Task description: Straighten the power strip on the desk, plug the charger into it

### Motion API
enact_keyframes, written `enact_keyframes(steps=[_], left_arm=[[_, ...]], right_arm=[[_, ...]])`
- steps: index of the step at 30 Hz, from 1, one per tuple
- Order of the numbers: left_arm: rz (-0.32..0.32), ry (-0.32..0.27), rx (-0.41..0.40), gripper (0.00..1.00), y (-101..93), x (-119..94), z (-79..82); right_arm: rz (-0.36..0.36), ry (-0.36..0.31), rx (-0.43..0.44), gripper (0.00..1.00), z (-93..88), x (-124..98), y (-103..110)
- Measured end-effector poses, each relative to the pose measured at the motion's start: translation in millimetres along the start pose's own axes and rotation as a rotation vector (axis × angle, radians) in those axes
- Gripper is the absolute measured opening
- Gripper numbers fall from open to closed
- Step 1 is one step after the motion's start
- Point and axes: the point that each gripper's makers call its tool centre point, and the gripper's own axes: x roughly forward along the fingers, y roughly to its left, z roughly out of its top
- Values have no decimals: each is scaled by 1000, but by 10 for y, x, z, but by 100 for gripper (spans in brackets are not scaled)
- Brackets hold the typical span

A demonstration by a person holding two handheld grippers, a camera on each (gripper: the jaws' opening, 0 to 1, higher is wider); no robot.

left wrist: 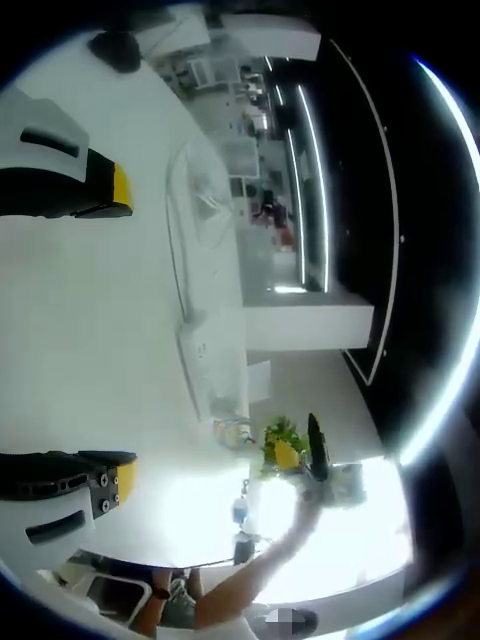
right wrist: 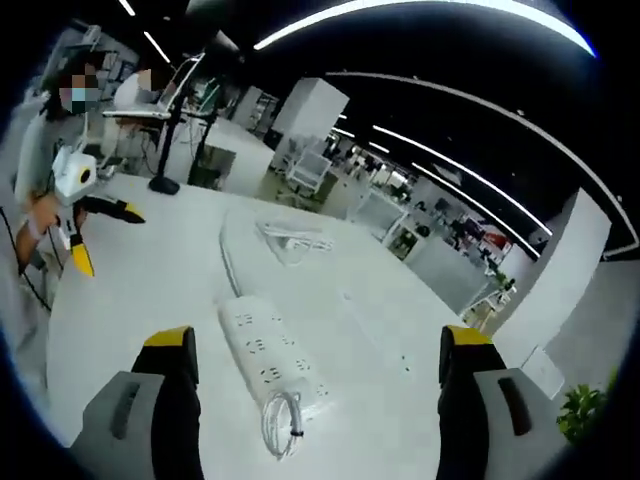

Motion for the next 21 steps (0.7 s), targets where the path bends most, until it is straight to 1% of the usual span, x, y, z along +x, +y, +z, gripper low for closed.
enact_keyframes(steps=[7, 9, 12, 15, 18, 21], left_arm=[[3, -2, -1, 99, 7, -19, 6], [7, -2, -2, 99, 15, -26, 5], [7, -3, -7, 99, 16, -30, -4], [8, 0, -8, 99, 16, -28, -22], [8, 3, -5, 99, 17, -26, -26], [7, 0, -5, 99, 22, -31, -17]], right_arm=[[-54, -56, 50, 99, -9, -169, 27], [-62, -67, 56, 98, -24, -227, 56], [-96, -94, 60, 97, -32, -299, 91], [-100, -106, 84, 97, -56, -351, 145], [-97, -108, 89, 99, -86, -394, 207], [-110, -110, 97, 100, -121, -464, 237]])
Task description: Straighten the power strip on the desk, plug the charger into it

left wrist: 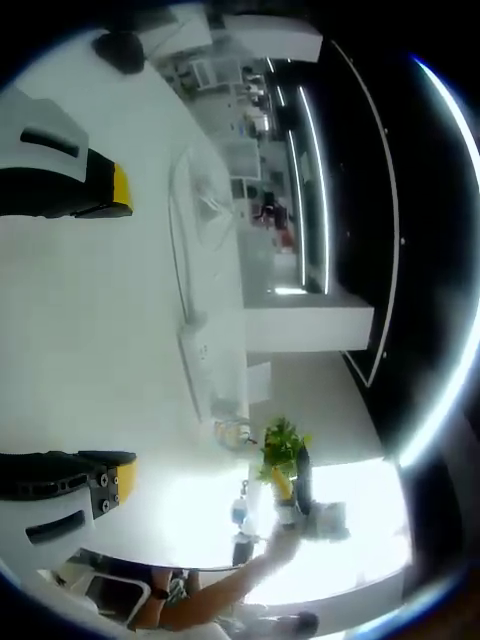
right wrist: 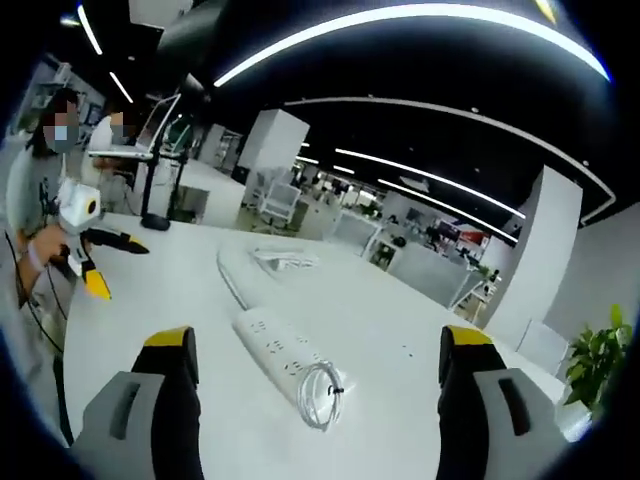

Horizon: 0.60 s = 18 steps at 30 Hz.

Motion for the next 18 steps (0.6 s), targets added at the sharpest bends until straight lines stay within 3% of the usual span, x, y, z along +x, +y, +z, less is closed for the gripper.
enact_keyframes(steps=[11, 18], left_arm=[[4, -2, 0, 99, 3, -12, -1], [1, -3, -1, 99, -5, -11, -4]], right_arm=[[-35, -46, 52, 100, -37, -280, 66], [-73, -38, 58, 100, -142, -426, 68]])
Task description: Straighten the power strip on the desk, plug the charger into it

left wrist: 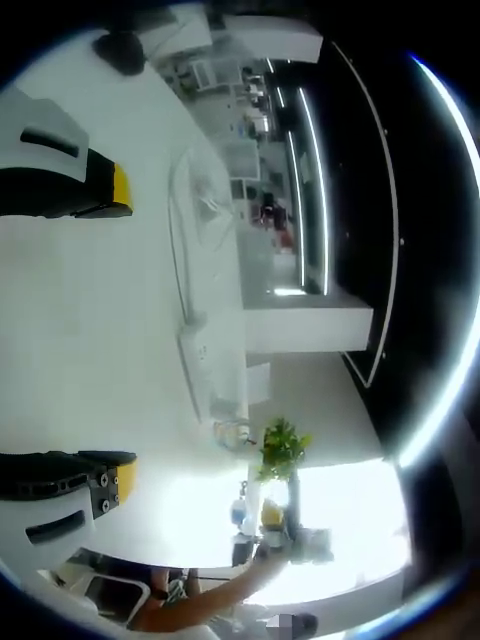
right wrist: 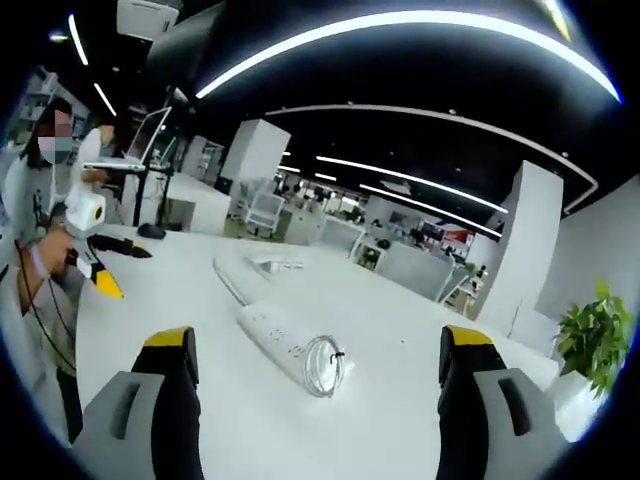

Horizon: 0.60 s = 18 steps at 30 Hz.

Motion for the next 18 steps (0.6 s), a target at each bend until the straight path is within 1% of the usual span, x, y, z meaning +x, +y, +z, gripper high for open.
enact_keyframes(steps=[4, 8, 10, 12, 14, 18], left_arm=[[-1, -1, 1, 99, 0, 0, 3], [2, -3, 0, 99, 14, -2, 8], [3, -5, -1, 99, 17, 0, 11], [1, -5, -3, 99, 18, 7, 10], [1, -4, -2, 99, 18, 14, 10], [-4, -7, -2, 99, 6, 23, 22]], right_arm=[[1, 1, 28, 100, -81, -64, 25], [-17, -4, 46, 100, -142, -119, 15], [-50, -55, 59, 99, -115, -143, -15], [-48, -75, 86, 100, -141, -172, -2], [-42, -77, 116, 100, -197, -192, 24], [-56, -68, 115, 100, -308, -214, 51]])
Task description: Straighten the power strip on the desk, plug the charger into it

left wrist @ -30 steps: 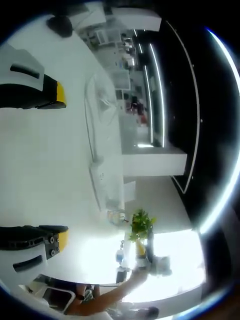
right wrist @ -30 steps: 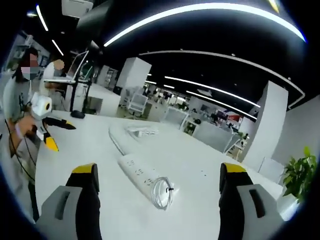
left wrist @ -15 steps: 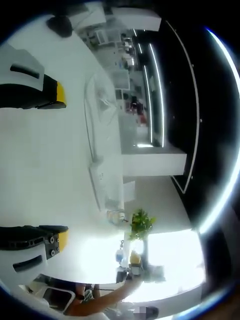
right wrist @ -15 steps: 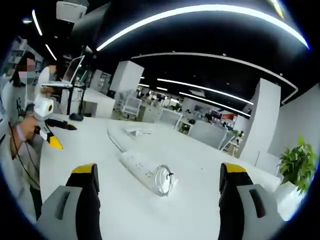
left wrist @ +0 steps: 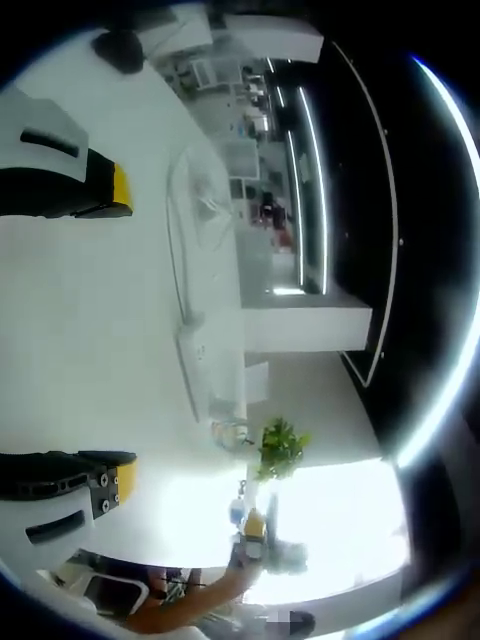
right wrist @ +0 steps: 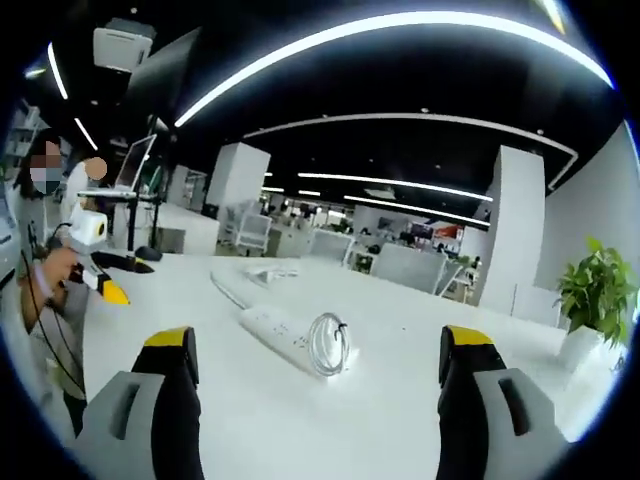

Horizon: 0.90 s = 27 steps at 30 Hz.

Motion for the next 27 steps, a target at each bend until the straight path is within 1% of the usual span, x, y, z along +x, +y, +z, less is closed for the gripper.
enact_keyframes(steps=[7, 9, 10, 12, 14, 19, 24, 27], left_arm=[[-8, 5, -2, 99, -31, 23, -18], [-8, 2, -2, 99, -34, 22, -11], [-7, 0, -2, 99, -31, 22, -7], [-4, 3, -1, 99, -22, 20, -9], [-1, 3, 0, 99, -17, 17, -6], [1, 0, -2, 99, -15, 13, -2], [-1, 6, 0, 99, -22, 20, -24], [0, 3, -1, 99, -23, 19, -18]], right_arm=[[-17, -18, 35, 100, -139, -55, 3], [-49, -38, 49, 100, -156, -81, -34], [-56, -57, 52, 100, -159, -102, -41], [-62, -68, 73, 100, -181, -128, -53], [-68, -64, 95, 100, -221, -144, -69], [-92, -63, 118, 100, -316, -181, -97], [-85, -75, 141, 100, -387, -188, -53], [-85, -64, 145, 100, -428, -187, -39]])
